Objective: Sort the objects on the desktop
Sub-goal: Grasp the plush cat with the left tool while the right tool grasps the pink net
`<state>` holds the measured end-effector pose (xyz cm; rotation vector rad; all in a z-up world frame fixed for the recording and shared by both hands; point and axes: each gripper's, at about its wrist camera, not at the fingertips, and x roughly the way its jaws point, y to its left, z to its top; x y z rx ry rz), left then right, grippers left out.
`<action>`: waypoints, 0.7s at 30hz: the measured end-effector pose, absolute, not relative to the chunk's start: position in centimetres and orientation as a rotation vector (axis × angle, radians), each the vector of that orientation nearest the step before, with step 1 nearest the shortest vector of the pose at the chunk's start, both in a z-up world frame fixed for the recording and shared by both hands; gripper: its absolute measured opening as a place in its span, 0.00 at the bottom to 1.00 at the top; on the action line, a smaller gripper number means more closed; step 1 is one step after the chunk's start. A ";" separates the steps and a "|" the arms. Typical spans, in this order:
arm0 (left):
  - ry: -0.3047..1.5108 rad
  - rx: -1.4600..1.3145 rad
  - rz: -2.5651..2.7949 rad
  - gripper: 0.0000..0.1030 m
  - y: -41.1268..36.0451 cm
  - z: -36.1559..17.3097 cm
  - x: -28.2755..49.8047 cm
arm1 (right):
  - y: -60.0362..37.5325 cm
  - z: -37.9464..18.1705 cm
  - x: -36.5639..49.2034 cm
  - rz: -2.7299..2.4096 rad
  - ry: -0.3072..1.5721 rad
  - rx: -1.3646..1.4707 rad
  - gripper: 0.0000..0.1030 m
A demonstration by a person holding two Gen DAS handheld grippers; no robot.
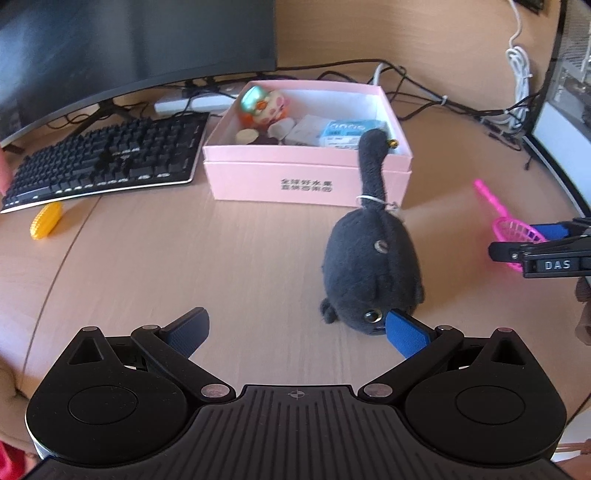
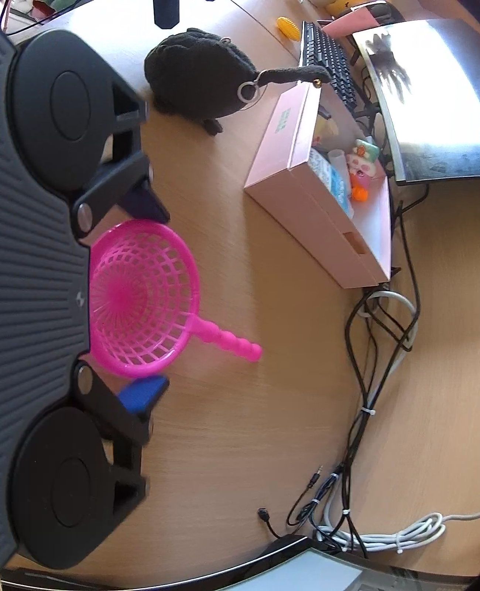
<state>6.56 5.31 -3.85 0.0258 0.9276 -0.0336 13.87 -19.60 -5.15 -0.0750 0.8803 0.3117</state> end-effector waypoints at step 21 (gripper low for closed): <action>0.861 0.121 -0.120 0.70 -0.4 -6.5 10.1 | -18.8 0.7 5.0 0.393 0.751 -0.193 0.81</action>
